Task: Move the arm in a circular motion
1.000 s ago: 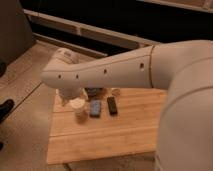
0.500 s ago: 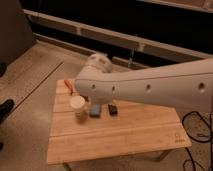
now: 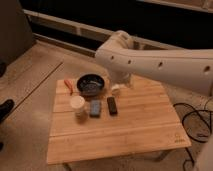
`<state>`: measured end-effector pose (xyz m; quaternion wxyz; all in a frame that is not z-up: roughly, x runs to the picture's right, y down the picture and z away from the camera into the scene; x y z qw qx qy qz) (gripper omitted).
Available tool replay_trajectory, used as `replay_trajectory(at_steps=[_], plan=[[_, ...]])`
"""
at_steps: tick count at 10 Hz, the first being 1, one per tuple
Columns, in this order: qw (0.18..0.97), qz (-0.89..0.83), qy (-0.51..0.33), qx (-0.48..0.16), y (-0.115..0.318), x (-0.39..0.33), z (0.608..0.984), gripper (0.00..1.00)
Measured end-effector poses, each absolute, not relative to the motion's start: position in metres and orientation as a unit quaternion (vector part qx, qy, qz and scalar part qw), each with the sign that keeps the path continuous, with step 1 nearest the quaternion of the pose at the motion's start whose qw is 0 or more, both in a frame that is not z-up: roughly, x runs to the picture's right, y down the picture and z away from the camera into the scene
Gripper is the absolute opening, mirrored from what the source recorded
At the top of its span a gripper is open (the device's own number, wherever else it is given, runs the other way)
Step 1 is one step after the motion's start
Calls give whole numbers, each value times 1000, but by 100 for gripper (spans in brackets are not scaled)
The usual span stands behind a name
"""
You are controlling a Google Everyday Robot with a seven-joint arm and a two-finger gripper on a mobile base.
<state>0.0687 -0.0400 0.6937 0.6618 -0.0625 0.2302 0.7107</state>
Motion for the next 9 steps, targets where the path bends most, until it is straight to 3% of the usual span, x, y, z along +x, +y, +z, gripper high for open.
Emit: replay_trajectory(at_steps=[4, 9], plan=[[737, 637, 225, -42, -75, -36, 726, 65], [825, 528, 190, -71, -25, -145, 704, 65]])
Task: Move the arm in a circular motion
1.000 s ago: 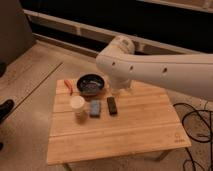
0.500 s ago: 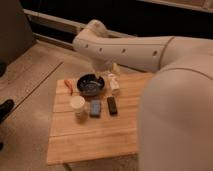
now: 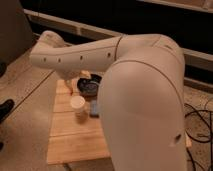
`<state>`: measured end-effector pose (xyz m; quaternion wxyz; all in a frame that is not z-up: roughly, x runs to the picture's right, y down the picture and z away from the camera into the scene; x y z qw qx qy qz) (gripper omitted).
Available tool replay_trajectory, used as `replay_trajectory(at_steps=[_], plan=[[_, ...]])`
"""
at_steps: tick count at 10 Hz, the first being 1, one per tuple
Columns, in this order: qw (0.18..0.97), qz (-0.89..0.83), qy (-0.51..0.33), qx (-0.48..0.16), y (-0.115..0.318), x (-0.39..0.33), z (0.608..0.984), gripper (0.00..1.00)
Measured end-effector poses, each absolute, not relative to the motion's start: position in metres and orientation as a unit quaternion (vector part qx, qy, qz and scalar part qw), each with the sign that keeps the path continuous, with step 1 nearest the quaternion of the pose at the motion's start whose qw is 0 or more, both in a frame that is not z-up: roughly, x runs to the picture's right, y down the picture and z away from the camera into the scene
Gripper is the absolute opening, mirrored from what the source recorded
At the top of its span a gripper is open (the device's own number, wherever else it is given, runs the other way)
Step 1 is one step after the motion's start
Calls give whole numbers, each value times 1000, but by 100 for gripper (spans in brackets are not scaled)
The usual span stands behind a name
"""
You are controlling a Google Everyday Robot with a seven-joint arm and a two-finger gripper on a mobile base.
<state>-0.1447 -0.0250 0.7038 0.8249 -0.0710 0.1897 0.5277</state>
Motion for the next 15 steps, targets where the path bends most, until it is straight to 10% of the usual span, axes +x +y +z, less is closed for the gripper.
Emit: replay_trajectory(at_steps=[8, 15], plan=[[828, 521, 195, -75, 73, -49, 634, 65], [677, 696, 225, -73, -36, 86, 675, 65]])
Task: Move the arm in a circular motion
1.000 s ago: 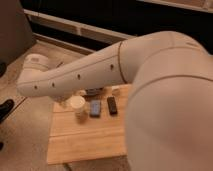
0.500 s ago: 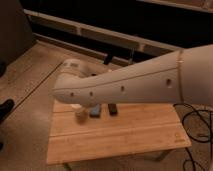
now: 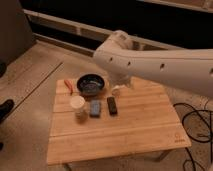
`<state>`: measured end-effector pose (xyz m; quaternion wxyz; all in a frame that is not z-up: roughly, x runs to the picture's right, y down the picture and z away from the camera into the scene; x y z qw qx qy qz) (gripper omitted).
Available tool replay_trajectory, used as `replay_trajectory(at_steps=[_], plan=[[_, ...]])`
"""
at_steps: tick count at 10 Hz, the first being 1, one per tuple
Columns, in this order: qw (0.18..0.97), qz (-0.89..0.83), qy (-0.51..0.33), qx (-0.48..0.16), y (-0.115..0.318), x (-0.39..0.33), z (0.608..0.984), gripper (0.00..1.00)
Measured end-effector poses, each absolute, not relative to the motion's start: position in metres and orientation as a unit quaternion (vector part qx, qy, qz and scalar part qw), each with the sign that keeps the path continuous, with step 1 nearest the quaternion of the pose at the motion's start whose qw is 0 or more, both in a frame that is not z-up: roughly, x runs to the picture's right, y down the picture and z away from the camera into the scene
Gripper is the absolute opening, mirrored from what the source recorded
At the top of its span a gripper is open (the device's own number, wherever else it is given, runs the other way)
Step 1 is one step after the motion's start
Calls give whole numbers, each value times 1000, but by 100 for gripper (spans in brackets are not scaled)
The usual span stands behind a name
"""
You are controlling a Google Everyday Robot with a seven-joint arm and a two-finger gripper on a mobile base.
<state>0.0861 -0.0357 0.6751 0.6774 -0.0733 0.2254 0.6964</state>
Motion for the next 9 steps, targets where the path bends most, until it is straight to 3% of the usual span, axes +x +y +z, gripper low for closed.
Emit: replay_trajectory(at_steps=[5, 9], plan=[[726, 646, 228, -59, -92, -4, 721, 65], [805, 555, 193, -85, -64, -113, 712, 65]])
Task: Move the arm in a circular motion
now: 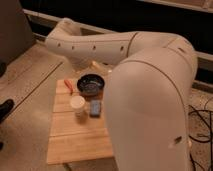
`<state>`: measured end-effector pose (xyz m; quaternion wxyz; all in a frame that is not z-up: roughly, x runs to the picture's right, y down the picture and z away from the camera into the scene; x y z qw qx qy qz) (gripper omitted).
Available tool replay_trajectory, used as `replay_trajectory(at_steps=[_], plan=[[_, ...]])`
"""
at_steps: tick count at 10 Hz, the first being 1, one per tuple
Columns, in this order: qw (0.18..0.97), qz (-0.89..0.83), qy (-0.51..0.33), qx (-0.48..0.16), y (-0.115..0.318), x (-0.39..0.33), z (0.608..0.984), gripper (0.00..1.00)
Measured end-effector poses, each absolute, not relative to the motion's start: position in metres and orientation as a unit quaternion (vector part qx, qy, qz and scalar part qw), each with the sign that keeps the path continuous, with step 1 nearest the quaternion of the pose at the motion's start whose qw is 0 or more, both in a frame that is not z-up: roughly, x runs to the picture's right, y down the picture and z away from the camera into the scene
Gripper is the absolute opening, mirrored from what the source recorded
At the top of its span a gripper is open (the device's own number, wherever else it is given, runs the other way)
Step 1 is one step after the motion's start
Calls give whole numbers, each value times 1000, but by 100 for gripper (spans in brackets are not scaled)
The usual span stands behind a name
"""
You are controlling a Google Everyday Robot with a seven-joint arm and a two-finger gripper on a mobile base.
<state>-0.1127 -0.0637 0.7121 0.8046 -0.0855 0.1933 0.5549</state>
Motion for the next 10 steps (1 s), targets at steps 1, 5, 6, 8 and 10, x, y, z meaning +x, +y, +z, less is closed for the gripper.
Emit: replay_trajectory(at_steps=[1, 5, 6, 8, 10], plan=[[822, 531, 180, -98, -46, -135, 702, 65], [859, 474, 116, -155, 23, -174, 647, 65], [860, 471, 104, -166, 39, -170, 636, 65], [848, 491, 100, -172, 65, -134, 627, 65], [826, 527, 118, -162, 70, -88, 632, 65]])
